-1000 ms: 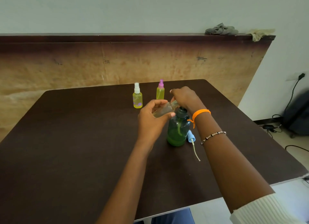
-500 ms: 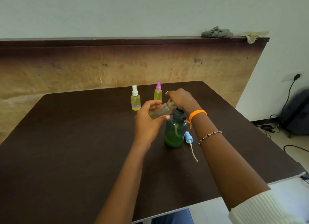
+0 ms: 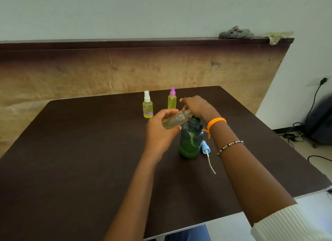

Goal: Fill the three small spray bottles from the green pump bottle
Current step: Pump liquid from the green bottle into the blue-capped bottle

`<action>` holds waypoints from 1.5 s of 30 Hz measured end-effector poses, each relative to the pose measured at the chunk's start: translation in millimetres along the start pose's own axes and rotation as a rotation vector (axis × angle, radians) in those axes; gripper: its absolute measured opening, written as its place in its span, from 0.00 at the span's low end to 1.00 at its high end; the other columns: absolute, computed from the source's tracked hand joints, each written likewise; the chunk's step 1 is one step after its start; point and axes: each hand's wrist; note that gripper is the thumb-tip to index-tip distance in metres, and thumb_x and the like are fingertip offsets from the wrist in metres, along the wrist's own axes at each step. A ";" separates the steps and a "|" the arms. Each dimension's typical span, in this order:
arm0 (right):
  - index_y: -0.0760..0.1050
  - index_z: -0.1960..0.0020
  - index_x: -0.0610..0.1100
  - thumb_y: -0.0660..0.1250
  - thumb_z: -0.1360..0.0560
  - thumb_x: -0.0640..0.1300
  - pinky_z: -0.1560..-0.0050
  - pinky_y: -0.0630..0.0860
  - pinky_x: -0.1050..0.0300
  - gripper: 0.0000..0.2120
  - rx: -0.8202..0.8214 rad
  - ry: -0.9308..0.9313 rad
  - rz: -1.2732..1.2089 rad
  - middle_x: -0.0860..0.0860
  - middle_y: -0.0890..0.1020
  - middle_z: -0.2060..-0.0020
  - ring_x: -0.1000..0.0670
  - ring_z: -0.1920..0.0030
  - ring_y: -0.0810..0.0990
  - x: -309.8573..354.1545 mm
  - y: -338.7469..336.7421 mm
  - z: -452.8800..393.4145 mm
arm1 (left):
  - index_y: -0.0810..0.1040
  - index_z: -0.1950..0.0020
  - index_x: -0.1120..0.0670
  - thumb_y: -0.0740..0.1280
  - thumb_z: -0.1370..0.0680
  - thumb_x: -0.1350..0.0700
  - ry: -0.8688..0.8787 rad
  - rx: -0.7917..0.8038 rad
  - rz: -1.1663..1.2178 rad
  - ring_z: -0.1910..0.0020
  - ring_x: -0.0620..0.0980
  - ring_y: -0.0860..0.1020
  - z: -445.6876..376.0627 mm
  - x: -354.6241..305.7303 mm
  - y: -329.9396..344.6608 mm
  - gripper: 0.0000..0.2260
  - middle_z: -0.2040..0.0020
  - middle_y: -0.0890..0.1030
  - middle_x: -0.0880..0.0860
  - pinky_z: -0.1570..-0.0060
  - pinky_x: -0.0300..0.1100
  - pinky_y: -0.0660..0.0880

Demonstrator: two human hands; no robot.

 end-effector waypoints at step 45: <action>0.73 0.40 0.39 0.56 0.24 0.52 0.56 0.72 0.54 0.21 0.089 -0.029 0.150 0.42 0.78 0.49 0.46 0.60 0.77 3.4 -2.6 -7.6 | 0.79 0.54 0.51 0.77 0.35 0.65 -0.159 -0.104 0.125 0.58 0.41 0.80 6.3 2.1 -8.0 0.15 0.56 0.83 0.48 0.57 0.34 0.77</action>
Point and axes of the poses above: each hand's wrist, its own z-axis away from the middle knuckle, its own y-axis out of the palm, x = y × z
